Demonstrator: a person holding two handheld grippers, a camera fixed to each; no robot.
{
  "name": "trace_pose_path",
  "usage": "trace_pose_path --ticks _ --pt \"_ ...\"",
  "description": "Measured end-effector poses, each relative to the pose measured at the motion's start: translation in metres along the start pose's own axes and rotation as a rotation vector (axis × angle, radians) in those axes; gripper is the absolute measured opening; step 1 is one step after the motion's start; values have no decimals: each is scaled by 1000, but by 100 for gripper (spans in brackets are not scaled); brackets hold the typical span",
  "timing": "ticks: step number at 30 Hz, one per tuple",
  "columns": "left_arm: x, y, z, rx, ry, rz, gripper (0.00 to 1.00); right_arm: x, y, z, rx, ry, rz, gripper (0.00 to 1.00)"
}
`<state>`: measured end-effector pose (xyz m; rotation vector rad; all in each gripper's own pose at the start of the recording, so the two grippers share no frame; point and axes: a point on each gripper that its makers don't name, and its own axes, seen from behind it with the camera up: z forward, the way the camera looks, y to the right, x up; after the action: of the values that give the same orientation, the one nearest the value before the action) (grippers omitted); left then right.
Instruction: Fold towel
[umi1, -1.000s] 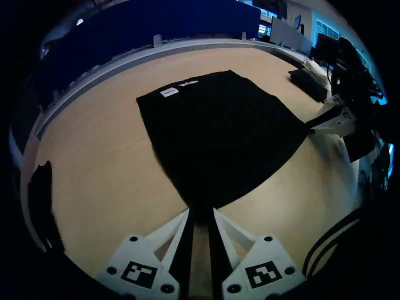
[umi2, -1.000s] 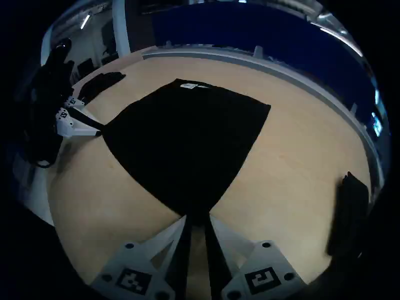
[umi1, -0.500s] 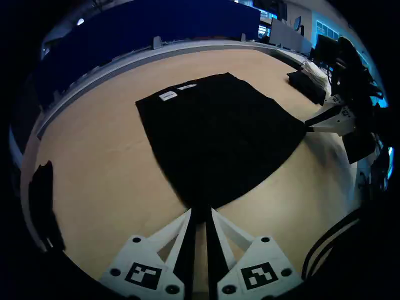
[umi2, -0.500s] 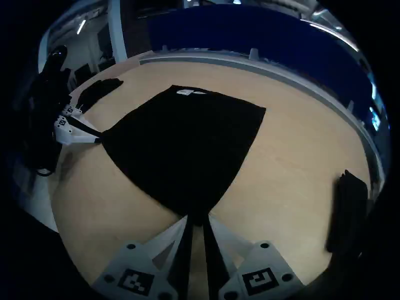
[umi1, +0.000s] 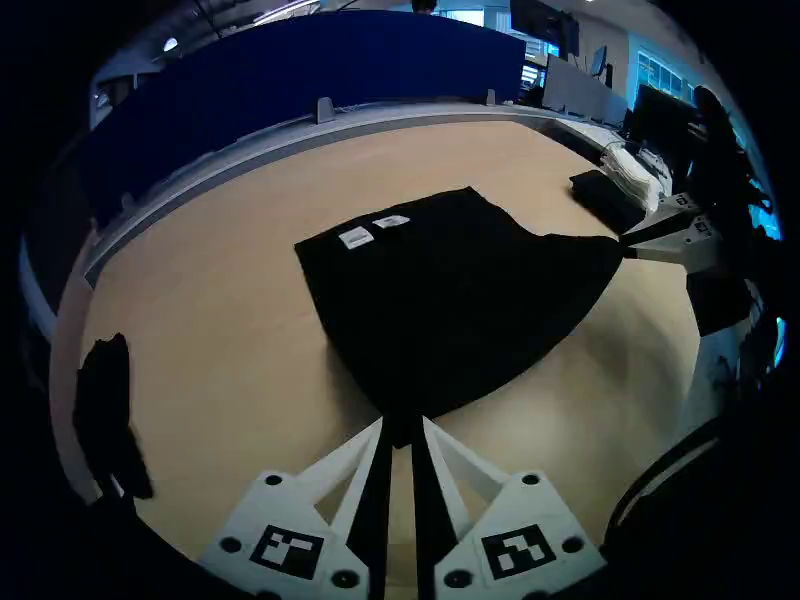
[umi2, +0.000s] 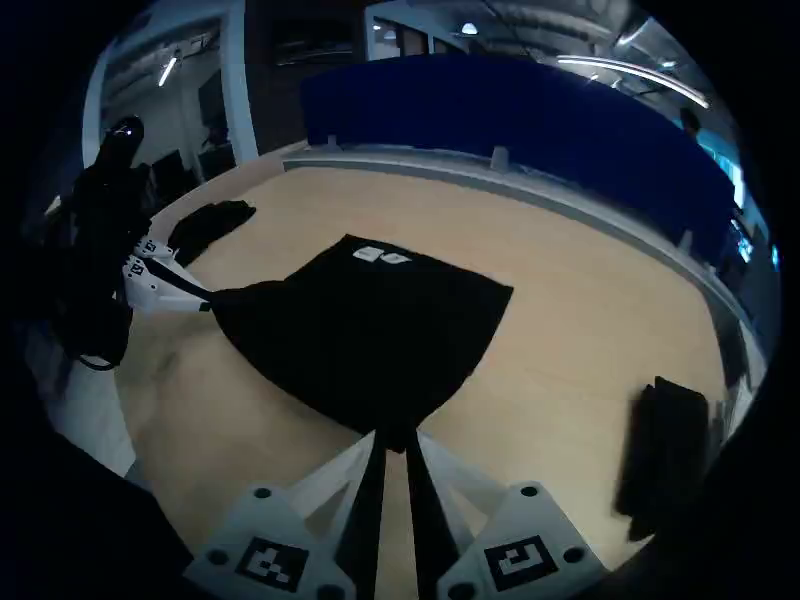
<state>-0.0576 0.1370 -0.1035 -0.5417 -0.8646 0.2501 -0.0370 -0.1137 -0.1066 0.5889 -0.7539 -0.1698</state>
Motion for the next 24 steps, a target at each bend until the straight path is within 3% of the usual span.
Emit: trace_pose_path --ticks 15,18,24 --pt "24 14 -58 -10 -5 11 12 40 -13 -55 -2 83 39 14" --pt "26 17 -63 -20 -7 3 12 40 -13 -60 -5 81 39 14" --pt "27 15 -56 -11 -8 5 12 37 -14 -59 -4 73 36 14"
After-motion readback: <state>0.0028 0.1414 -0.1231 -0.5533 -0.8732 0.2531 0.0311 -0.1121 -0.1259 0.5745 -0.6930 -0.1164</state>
